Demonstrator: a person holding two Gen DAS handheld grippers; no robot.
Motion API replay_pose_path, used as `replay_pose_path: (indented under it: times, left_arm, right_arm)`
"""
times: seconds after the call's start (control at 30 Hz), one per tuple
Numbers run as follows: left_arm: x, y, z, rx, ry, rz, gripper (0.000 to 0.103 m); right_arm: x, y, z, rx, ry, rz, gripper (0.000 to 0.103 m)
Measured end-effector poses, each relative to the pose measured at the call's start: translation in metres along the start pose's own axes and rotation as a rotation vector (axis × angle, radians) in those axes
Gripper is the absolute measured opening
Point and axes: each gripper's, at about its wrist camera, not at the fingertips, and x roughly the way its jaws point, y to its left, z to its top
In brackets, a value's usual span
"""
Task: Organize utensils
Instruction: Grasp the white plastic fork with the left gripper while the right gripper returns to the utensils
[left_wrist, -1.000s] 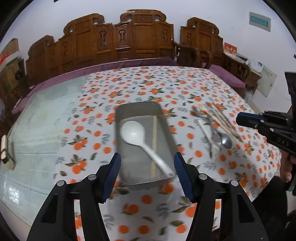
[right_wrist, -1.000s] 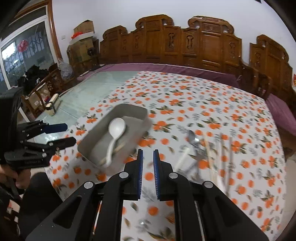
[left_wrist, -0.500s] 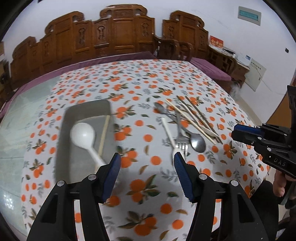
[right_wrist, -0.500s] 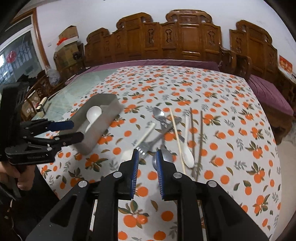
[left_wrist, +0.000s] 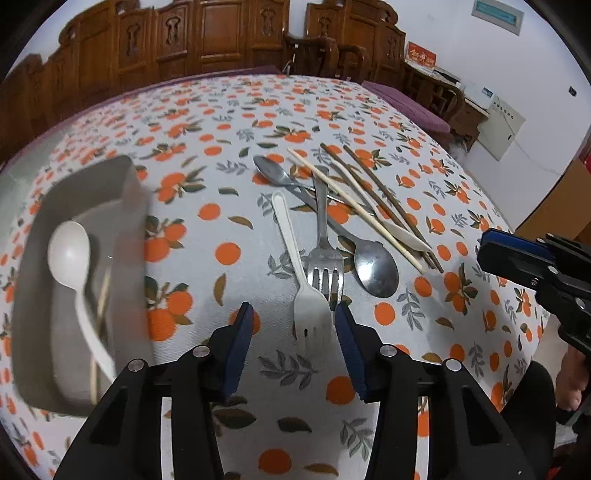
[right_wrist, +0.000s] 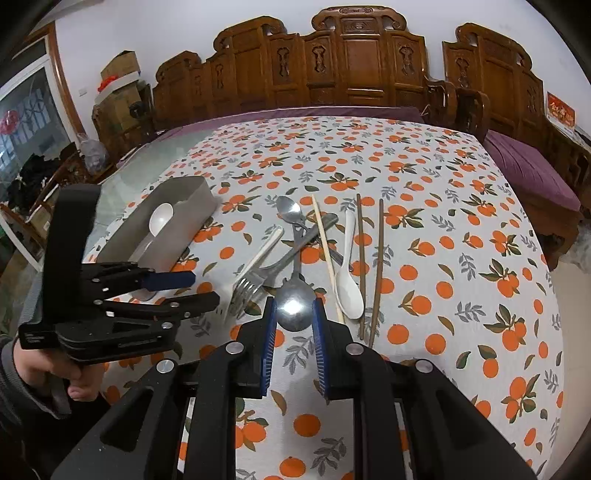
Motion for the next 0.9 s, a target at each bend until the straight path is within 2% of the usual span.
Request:
replay_pose_path:
  times: [0.23,0.5,0.7,0.9]
  left_arm:
    - [0.015,0.006,-0.002,-0.06,0.028,-0.088,0.029]
    - [0.015,0.0,-0.004,-0.068,0.031,-0.134,0.002]
    - [-0.005,-0.003,-0.008,-0.044,-0.001,-0.119,0.002]
    - [-0.025,-0.006,-0.015,0.032,-0.025,-0.1,0.002]
  right_arm:
    - [0.004,-0.005,-0.001,0.01,0.01,-0.006,0.021]
    - [0.006,-0.006,-0.003,0.011,0.019,-0.009,0.021]
    - [0.011,0.0,-0.006,-0.004,0.031,-0.012,0.021]
    - [0.017,0.0,-0.008,-0.015,0.042,-0.029,0.021]
